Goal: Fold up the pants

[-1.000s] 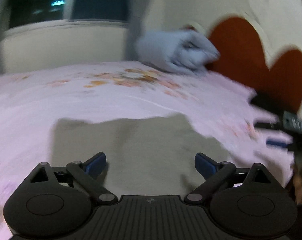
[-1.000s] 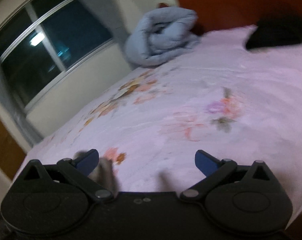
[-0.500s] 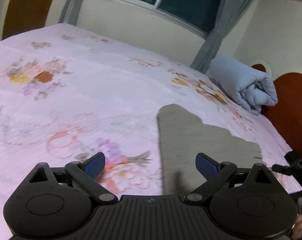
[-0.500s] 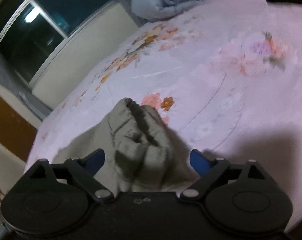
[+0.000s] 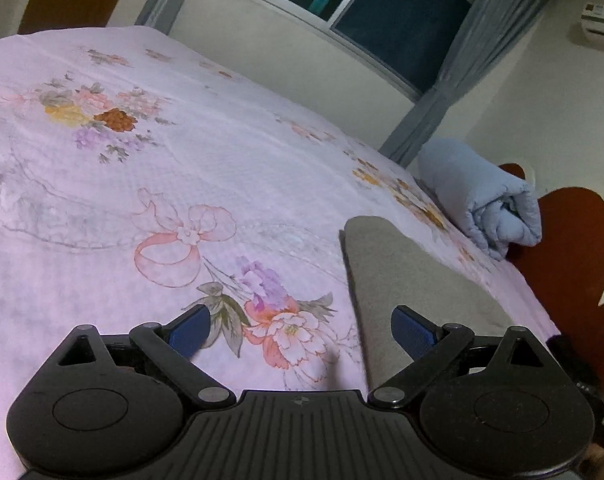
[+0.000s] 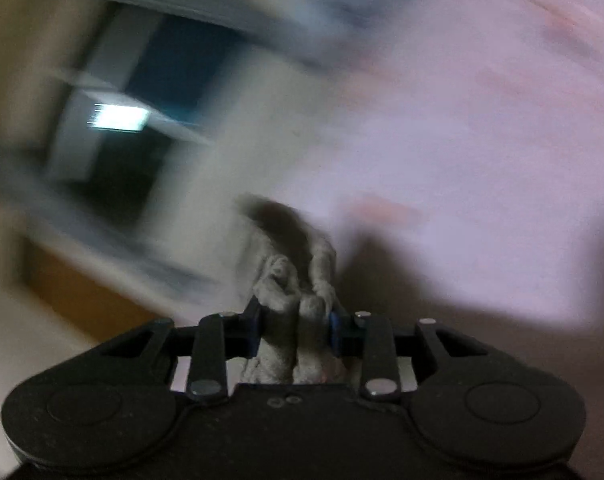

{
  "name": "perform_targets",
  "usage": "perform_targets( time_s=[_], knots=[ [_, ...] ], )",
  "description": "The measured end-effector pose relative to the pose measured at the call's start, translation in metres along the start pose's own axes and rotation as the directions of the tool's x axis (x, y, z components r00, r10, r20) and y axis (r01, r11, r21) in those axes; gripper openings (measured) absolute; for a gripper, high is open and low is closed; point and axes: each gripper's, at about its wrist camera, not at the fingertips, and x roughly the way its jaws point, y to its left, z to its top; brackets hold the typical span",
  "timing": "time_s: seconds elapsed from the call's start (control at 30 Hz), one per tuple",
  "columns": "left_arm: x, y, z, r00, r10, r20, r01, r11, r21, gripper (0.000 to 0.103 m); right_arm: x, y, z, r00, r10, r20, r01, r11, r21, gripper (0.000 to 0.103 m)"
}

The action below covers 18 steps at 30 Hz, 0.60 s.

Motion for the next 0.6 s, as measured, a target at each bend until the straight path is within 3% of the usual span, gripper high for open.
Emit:
perform_targets(
  time_s=[0.03,0.13,0.2,0.27,0.3,0.37,0.43,0.5,0.6],
  knots=[
    [0.000,0.000,-0.001,1.000,0.000,-0.002,0.000,1.000,0.001,0.096,-0.001,0.003,0.003,1.000,0.019,0.013,-0.019,1.000,-0.001,0.027],
    [0.003,-0.001,-0.003,1.000,-0.006,-0.017,0.006,1.000,0.000,0.096,-0.001,0.032,0.005,0.999,-0.025,0.021,0.028,0.986,-0.162,0.033],
    [0.001,-0.003,-0.005,1.000,-0.019,-0.016,0.020,1.000,0.006,0.096,-0.014,0.045,0.003,0.993,-0.068,0.100,0.089,0.969,-0.230,0.039],
    [-0.002,-0.003,-0.007,1.000,-0.027,-0.004,0.027,1.000,0.008,0.096,-0.033,0.056,-0.004,0.979,-0.088,0.182,0.137,0.950,-0.279,0.063],
    [-0.004,-0.002,-0.008,0.999,-0.033,0.004,0.033,0.999,0.002,0.096,-0.039,0.060,-0.006,0.981,-0.063,0.184,0.116,0.949,-0.292,0.063],
    [-0.006,0.001,-0.012,0.999,-0.034,0.023,0.035,0.999,-0.022,0.096,-0.038,0.067,-0.013,0.998,0.028,0.052,-0.011,0.953,-0.303,0.062],
    [-0.005,0.004,-0.015,0.999,-0.028,0.026,0.029,0.998,-0.050,0.096,-0.030,0.073,-0.029,0.993,0.081,-0.090,-0.103,0.954,-0.283,0.059],
    [-0.007,0.004,-0.015,0.999,-0.026,0.032,0.028,0.998,-0.050,0.096,-0.021,0.067,-0.042,0.982,0.099,-0.158,-0.128,0.973,-0.190,0.057],
    [-0.012,0.007,-0.015,0.998,-0.030,0.048,0.032,0.998,-0.052,0.096,-0.004,0.049,-0.049,0.975,0.078,-0.208,-0.095,0.993,-0.075,0.054]
  ],
)
